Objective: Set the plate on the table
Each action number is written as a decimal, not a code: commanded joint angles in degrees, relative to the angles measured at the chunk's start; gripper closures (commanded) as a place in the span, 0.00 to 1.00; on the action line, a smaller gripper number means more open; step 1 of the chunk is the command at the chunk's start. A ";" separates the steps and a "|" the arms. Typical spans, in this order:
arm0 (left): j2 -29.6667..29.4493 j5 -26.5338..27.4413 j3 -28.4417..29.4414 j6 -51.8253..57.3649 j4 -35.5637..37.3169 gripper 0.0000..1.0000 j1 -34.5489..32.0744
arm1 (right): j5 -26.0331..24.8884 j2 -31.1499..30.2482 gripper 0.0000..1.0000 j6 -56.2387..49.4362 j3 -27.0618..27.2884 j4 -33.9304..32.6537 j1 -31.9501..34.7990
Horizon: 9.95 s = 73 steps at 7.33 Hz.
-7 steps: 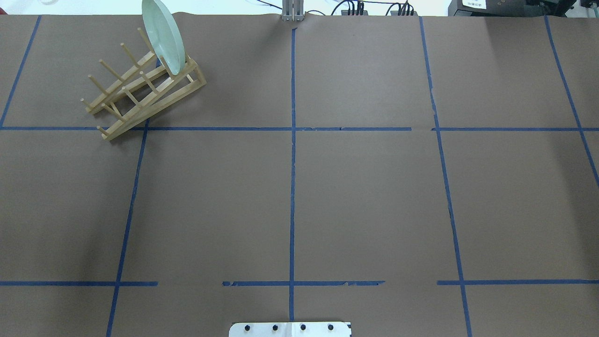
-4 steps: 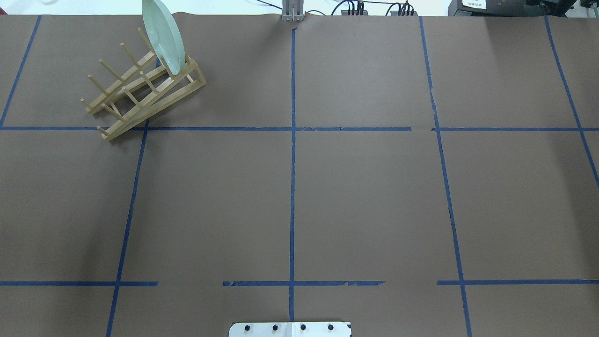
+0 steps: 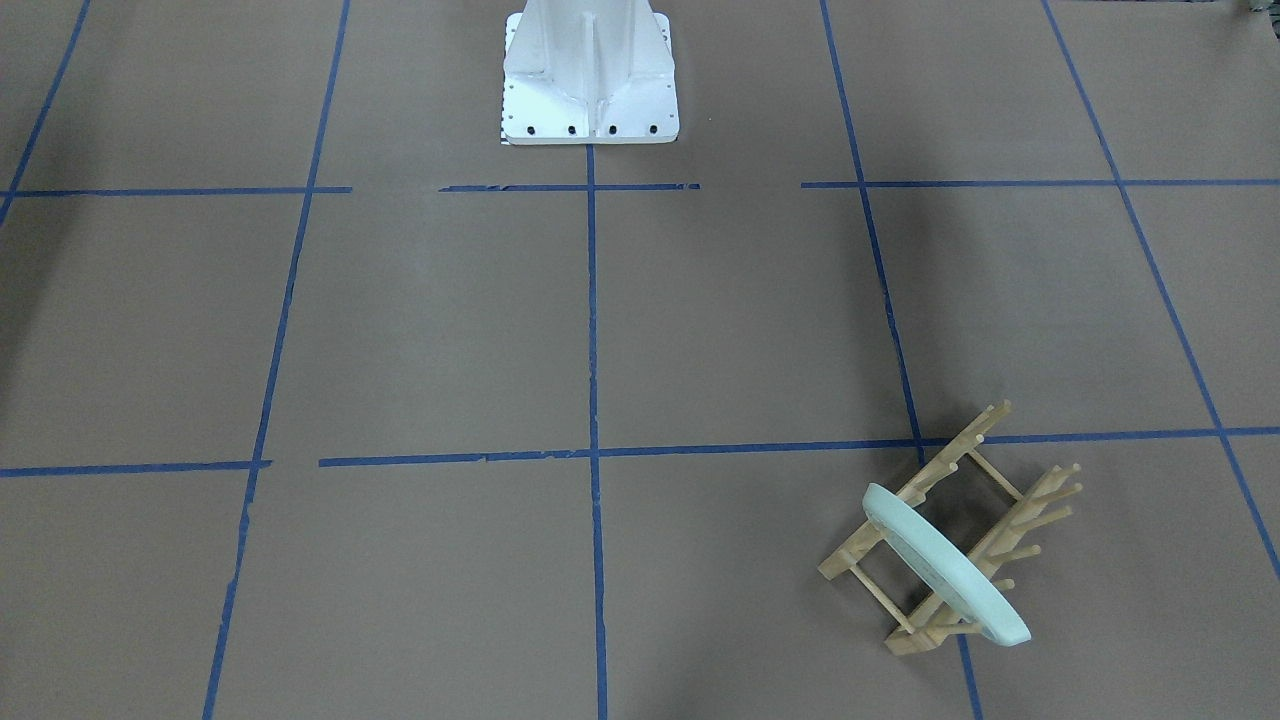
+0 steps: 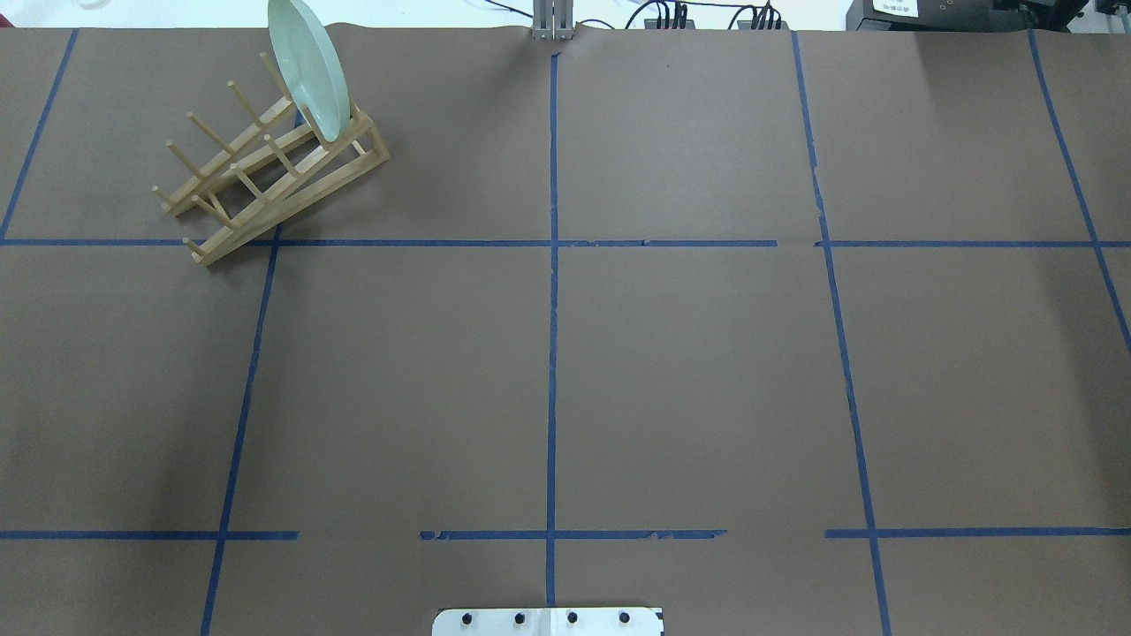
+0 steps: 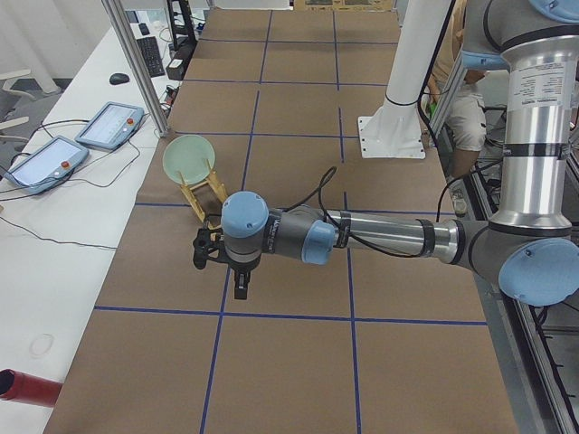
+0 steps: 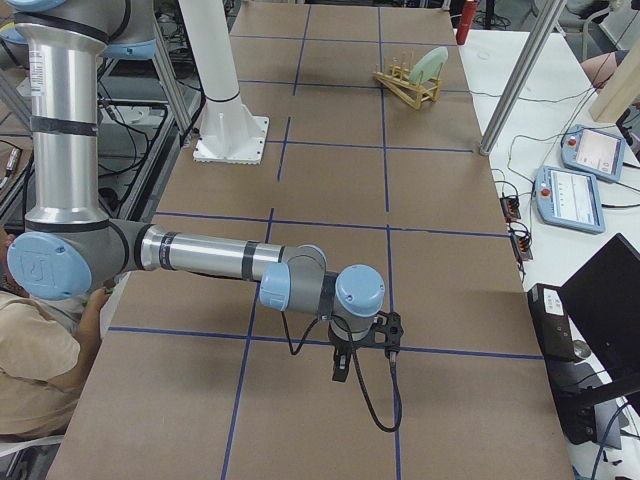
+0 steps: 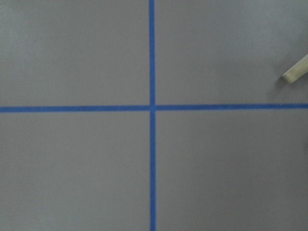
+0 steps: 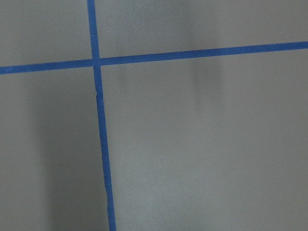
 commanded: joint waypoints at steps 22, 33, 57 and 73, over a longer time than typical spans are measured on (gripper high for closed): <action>-38.94 24.18 37.39 -85.73 -69.89 0.78 28.87 | 0.00 -0.01 0.00 0.00 0.05 0.00 0.00; -37.77 23.83 -0.40 -88.29 -19.64 1.00 36.90 | 0.00 0.00 0.00 0.00 0.05 0.00 0.00; 3.01 7.75 -4.38 23.66 12.33 0.00 -0.56 | 0.00 -0.01 0.00 0.00 -0.04 0.00 0.00; 2.55 3.71 0.03 15.61 14.75 0.00 -4.88 | 0.00 -0.01 0.00 0.00 0.05 0.00 0.00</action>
